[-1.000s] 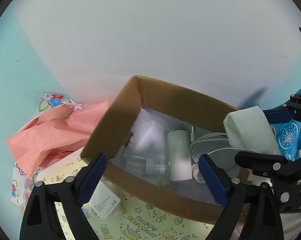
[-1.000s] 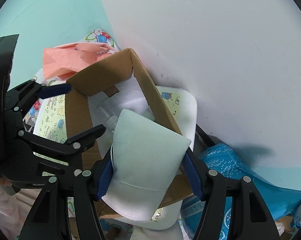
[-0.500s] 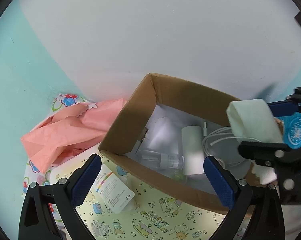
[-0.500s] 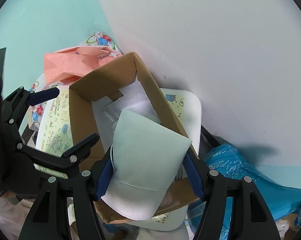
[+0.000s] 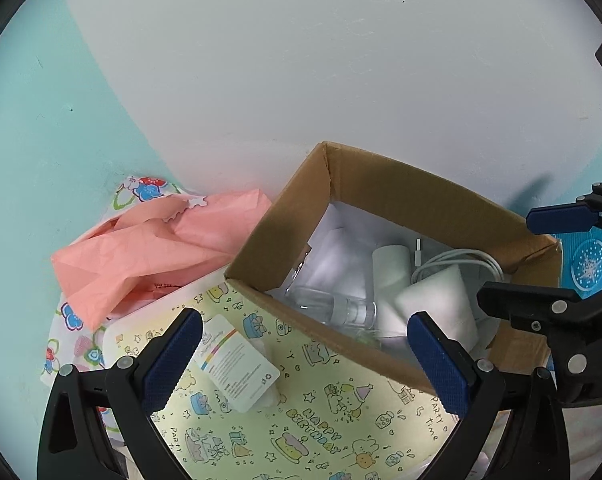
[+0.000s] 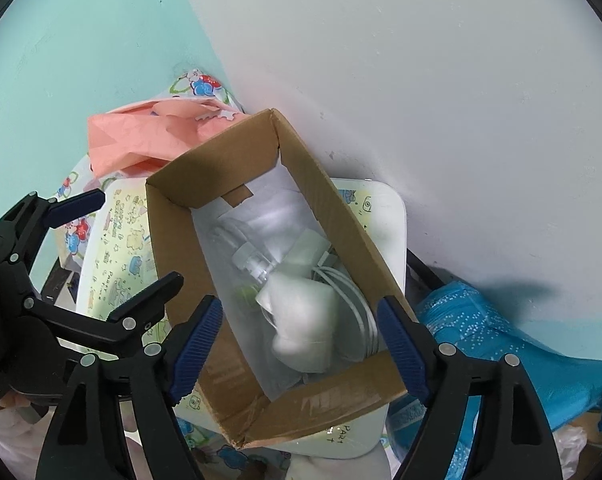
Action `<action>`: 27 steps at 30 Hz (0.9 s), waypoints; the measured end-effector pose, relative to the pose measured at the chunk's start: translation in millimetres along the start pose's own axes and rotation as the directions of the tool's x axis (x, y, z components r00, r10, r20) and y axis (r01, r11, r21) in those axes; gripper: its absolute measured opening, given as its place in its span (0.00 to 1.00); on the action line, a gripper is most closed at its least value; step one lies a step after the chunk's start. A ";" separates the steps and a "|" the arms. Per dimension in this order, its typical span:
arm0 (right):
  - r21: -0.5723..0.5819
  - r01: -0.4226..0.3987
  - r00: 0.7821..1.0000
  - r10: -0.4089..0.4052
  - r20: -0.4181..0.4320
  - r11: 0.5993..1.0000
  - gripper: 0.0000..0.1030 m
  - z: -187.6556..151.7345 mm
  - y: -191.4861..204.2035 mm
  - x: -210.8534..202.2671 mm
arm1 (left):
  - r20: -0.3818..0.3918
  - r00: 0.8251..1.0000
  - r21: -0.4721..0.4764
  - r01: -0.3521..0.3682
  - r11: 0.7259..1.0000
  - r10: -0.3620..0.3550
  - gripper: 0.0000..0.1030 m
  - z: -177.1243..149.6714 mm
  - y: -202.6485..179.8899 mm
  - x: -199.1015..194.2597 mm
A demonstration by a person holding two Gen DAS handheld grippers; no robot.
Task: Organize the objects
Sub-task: 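Open the left tool to drop the green piece into the box while the right tool releases the pad, then move both open tools back over the tray toward the white printed card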
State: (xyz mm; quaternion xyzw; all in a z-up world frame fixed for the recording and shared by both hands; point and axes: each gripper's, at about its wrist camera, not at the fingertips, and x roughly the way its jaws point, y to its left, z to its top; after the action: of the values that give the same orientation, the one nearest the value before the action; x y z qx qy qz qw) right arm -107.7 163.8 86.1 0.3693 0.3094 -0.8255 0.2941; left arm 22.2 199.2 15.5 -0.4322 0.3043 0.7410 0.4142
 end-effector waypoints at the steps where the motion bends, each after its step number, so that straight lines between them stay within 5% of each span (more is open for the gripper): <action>1: -0.003 0.006 1.000 -0.006 0.002 1.000 0.81 -1.1 2.1 -1.5 | 0.003 1.000 -0.001 0.000 1.000 0.000 1.00 -2.2 1.1 -1.7; 14: -0.123 0.073 0.997 -0.073 0.003 0.990 0.83 -18.9 68.7 4.5 | -0.008 1.000 -0.109 0.011 0.994 -0.012 1.00 -50.7 53.5 -11.3; 20: -0.173 0.029 1.000 -0.030 0.000 0.985 0.83 -25.2 111.5 20.1 | -0.026 1.000 -0.183 0.008 0.983 -0.013 1.00 -76.5 89.5 -9.7; 27: -0.205 0.071 0.998 -0.069 0.013 0.976 0.89 -30.6 137.6 35.9 | -0.075 0.996 -0.177 -0.067 0.982 0.054 1.00 -105.5 109.1 1.6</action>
State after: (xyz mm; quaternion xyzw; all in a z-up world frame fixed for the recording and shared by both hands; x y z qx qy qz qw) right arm -16.2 89.4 0.9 0.3235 0.4050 -0.8000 0.3023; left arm -32.9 62.9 -22.3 -0.4838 0.2638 0.7620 0.3401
